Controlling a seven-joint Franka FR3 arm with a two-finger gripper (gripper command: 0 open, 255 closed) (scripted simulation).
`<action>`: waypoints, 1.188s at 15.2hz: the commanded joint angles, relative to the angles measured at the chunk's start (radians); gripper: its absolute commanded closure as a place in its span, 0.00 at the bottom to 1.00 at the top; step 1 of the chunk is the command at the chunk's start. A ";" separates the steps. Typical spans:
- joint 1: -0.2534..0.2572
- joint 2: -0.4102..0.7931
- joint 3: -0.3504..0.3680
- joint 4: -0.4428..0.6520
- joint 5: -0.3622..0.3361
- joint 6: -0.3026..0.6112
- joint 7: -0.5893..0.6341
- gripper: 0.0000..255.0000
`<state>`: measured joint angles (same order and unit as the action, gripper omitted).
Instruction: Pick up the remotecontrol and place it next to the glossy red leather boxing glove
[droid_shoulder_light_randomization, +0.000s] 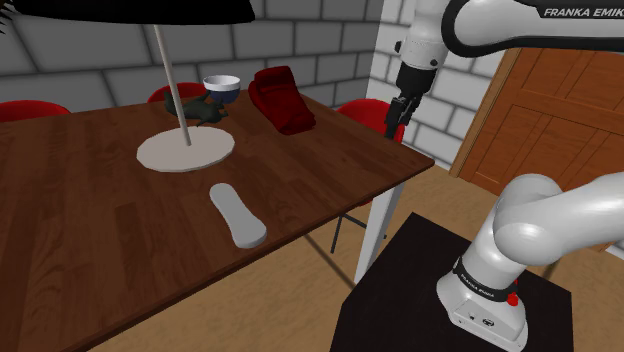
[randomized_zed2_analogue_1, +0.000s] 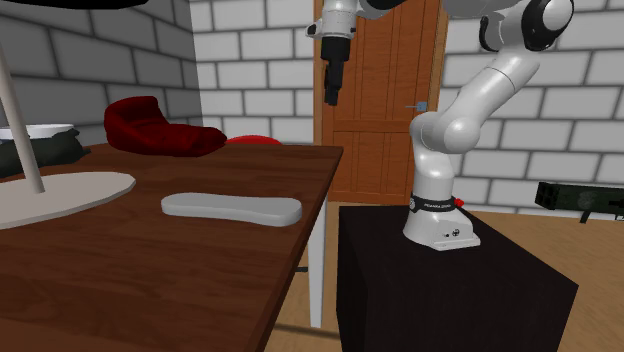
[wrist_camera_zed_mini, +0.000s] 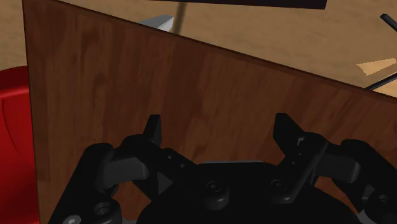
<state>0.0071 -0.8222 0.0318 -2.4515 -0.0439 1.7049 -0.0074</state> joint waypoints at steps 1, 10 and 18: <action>0.000 0.000 0.000 0.000 0.000 0.000 0.000 0.00; 0.046 0.210 0.175 0.076 0.110 0.110 0.227 0.00; 0.061 0.458 0.318 0.228 0.137 0.194 0.428 0.00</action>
<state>0.0688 -0.4046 0.3331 -2.2502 0.0957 1.8869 0.3940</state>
